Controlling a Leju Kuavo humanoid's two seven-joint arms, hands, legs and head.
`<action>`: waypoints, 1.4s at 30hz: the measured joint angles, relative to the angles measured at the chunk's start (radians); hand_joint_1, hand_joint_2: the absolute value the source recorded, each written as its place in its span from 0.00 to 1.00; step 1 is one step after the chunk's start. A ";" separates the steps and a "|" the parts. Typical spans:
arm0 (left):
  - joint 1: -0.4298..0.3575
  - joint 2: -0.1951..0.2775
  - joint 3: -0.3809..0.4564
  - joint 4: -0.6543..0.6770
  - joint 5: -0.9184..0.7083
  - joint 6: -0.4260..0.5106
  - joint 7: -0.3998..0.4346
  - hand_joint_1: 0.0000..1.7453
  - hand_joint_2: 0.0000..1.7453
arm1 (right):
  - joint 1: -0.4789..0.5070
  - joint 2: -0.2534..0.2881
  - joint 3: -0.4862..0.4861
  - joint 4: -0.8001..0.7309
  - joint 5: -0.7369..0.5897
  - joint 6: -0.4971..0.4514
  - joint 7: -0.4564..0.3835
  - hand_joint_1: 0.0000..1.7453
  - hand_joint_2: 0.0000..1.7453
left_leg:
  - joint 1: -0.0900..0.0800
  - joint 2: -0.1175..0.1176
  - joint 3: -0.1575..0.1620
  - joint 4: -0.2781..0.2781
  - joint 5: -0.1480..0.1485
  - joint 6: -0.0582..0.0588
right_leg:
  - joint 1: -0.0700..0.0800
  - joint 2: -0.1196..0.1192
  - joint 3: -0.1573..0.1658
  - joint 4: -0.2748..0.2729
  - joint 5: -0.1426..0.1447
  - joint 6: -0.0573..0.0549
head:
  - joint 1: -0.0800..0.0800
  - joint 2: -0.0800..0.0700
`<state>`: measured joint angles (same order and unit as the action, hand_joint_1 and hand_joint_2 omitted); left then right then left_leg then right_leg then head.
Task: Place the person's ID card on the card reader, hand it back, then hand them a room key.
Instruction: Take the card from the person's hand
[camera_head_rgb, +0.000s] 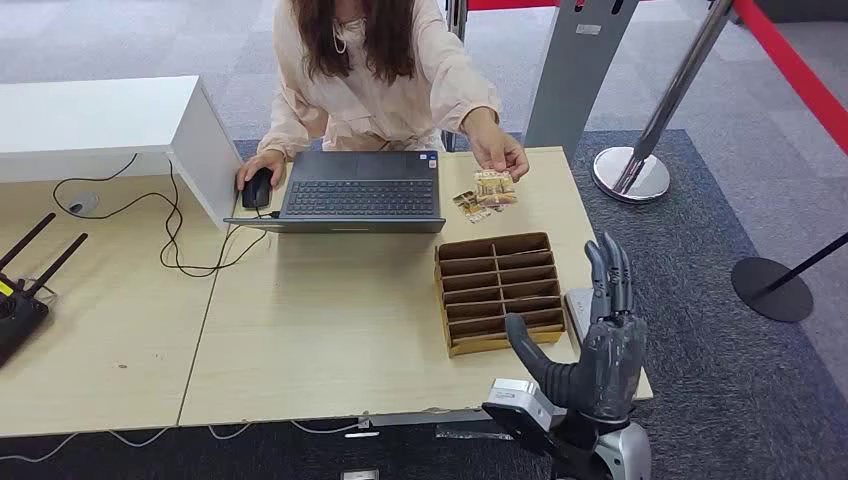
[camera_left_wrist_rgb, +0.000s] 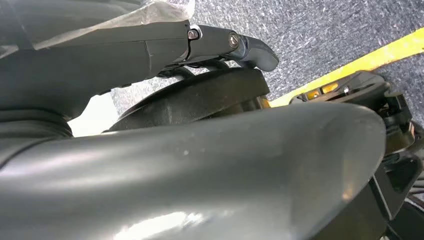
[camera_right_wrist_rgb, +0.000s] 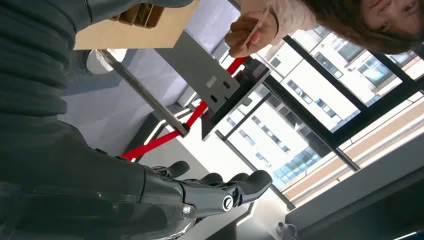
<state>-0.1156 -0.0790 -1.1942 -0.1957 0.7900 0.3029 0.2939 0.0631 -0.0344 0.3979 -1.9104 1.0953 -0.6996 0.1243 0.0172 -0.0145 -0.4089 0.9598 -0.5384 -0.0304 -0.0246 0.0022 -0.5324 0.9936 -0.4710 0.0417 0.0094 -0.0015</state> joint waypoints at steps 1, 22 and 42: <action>0.000 0.000 -0.002 0.000 -0.001 -0.001 0.000 0.00 0.00 | -0.007 -0.004 0.007 0.000 0.009 0.000 0.010 0.00 1.00 | 0.000 0.000 0.000 0.000 0.000 0.000 | 0.000 0.000 0.000 0.000 0.000 0.000 | 0.000 0.000; -0.014 0.001 -0.068 0.000 -0.072 -0.050 0.012 0.00 0.00 | -0.374 -0.090 0.320 0.325 0.164 0.069 0.287 0.00 1.00 | 0.000 -0.001 -0.001 0.000 0.000 0.000 | 0.000 0.000 0.000 0.000 0.000 0.000 | 0.000 0.000; -0.018 0.002 -0.092 0.000 -0.085 -0.062 0.010 0.00 0.00 | -0.573 -0.042 0.425 0.517 0.175 0.113 0.309 0.04 1.00 | 0.000 -0.001 -0.001 0.000 0.000 0.000 | 0.000 0.000 0.000 0.000 0.000 0.000 | 0.000 0.000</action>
<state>-0.1336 -0.0771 -1.2865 -0.1953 0.7050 0.2409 0.3043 -0.5095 -0.0759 0.8228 -1.3931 1.2703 -0.5869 0.4329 0.0174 -0.0152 -0.4100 0.9598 -0.5383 -0.0304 -0.0245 0.0018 -0.5327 0.9941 -0.4710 0.0417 0.0093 -0.0015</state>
